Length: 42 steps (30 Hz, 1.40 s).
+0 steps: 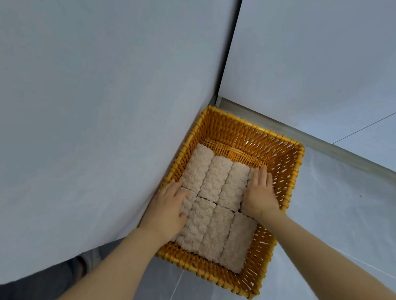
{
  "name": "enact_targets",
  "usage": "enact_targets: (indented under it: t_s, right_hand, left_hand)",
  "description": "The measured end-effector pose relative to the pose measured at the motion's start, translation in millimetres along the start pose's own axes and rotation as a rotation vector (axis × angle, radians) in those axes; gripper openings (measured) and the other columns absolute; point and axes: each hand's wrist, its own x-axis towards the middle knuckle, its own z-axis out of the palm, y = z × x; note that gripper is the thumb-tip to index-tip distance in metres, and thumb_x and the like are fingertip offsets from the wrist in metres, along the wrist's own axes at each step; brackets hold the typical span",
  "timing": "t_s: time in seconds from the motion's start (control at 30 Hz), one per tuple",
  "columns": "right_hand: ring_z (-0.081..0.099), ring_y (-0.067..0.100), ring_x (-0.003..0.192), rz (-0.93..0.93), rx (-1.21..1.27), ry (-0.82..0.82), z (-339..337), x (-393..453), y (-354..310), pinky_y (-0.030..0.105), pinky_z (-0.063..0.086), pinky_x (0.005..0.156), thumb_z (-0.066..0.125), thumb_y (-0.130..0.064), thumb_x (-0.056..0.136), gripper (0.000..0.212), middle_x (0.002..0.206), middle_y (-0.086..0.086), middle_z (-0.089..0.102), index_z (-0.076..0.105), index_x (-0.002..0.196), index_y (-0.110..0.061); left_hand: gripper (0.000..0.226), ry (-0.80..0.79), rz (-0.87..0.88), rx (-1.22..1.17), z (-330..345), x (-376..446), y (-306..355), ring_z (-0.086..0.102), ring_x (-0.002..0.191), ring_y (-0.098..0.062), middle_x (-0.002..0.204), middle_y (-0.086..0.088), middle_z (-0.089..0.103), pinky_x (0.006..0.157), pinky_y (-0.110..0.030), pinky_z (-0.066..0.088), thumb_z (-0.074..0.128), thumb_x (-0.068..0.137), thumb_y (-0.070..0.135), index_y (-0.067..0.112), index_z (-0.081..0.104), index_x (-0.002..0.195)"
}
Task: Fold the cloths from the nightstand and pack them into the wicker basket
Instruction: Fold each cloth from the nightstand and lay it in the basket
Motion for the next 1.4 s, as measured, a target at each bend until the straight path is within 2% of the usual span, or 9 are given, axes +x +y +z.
enact_targets:
  t_s: [0.13,0.4,0.53,0.6,0.7,0.8,1.0,1.13,1.4]
  right_hand:
    - [-0.026,0.03,0.145,0.11,0.215,0.046,35.9,10.4,-5.9,0.04,-0.011,0.119,0.01,-0.048,0.103,0.069,0.159,0.01,-0.026,-0.015,0.153,-0.008]
    - [-0.027,0.026,0.145,0.239,0.27,0.171,74.3,29.3,-20.6,0.037,-0.02,0.115,0.007,-0.052,0.1,0.071,0.16,0.009,-0.023,-0.016,0.152,-0.009]
    - [-0.024,0.024,0.147,0.173,0.321,0.226,69.1,24.9,-13.3,0.036,-0.016,0.118,0.012,-0.047,0.103,0.065,0.162,0.006,-0.018,-0.009,0.154,-0.012]
    - [-0.01,0.025,0.15,0.118,0.28,0.325,59.2,27.3,-4.7,0.035,-0.013,0.117,0.017,-0.041,0.104,0.059,0.164,0.007,-0.001,0.008,0.155,-0.013]
    - [0.037,0.031,0.135,0.079,0.223,0.43,31.6,49.5,5.2,0.044,0.023,0.117,0.029,-0.032,0.104,0.044,0.142,0.012,0.048,0.047,0.139,-0.012]
    - [0.06,0.033,0.101,0.097,0.134,0.236,3.5,65.9,12.1,0.042,0.051,0.083,0.039,-0.024,0.101,0.032,0.107,0.013,0.065,0.066,0.106,-0.008]
    - [0.065,0.031,0.092,0.211,0.009,0.116,-6.2,70.8,8.3,0.038,0.054,0.073,0.043,-0.003,0.095,0.023,0.099,0.012,0.066,0.065,0.095,-0.006]
    - [0.058,0.036,0.105,0.235,0.232,0.108,-1.6,75.0,15.6,0.045,0.052,0.088,0.045,-0.013,0.097,0.024,0.114,0.019,0.061,0.064,0.107,-0.003]
    - [0.045,0.029,0.126,0.08,0.615,0.394,-15.5,1.6,1.3,0.036,0.033,0.106,0.048,-0.019,0.098,0.036,0.135,0.015,0.052,0.056,0.13,-0.002]
  left_hand:
    - [0.053,-0.02,0.011,0.004,3.5,-2.3,0.3,0.0,0.15,-0.017,0.163,0.0,0.008,0.12,-0.029,0.0,0.045,0.1,0.02,0.022,0.029,0.15]
    - [0.053,-0.03,0.0,-0.013,0.3,-3.3,-5.0,0.002,0.149,-0.014,0.163,0.004,0.007,0.12,-0.03,0.002,0.044,0.101,0.021,0.026,0.028,0.151]
    - [0.054,-0.029,-0.015,0.005,0.3,-3.5,-4.5,0.003,0.149,-0.015,0.163,0.003,0.007,0.121,-0.033,0.003,0.044,0.1,0.022,0.026,0.027,0.151]
    - [0.054,-0.03,-0.017,0.003,1.2,-3.1,-3.7,0.004,0.149,-0.015,0.163,0.003,0.007,0.121,-0.033,0.003,0.043,0.101,0.023,0.026,0.026,0.151]
    - [0.054,-0.029,-0.019,0.016,2.2,-1.8,-3.3,0.005,0.149,-0.016,0.162,0.003,0.009,0.121,-0.033,0.004,0.044,0.1,0.022,0.026,0.026,0.151]
    - [0.054,-0.044,-0.02,0.028,2.3,-2.9,-3.1,0.007,0.148,-0.016,0.162,0.003,0.01,0.122,-0.034,0.004,0.044,0.1,0.022,0.026,0.027,0.151]
    - [0.051,-0.026,-0.019,0.007,0.5,-0.7,-5.2,0.014,0.147,-0.016,0.161,0.002,0.017,0.121,-0.032,0.008,0.045,0.099,0.021,0.026,0.032,0.149]
    - [0.051,-0.037,-0.025,0.0,1.4,-0.2,-5.9,0.015,0.146,-0.018,0.16,0.001,0.019,0.121,-0.032,0.01,0.046,0.099,0.021,0.025,0.033,0.148]
    - [0.048,-0.032,0.01,-0.074,-13.7,-7.0,3.1,0.025,0.141,-0.014,0.155,0.003,0.03,0.114,-0.022,0.016,0.048,0.098,0.016,0.02,0.039,0.145]
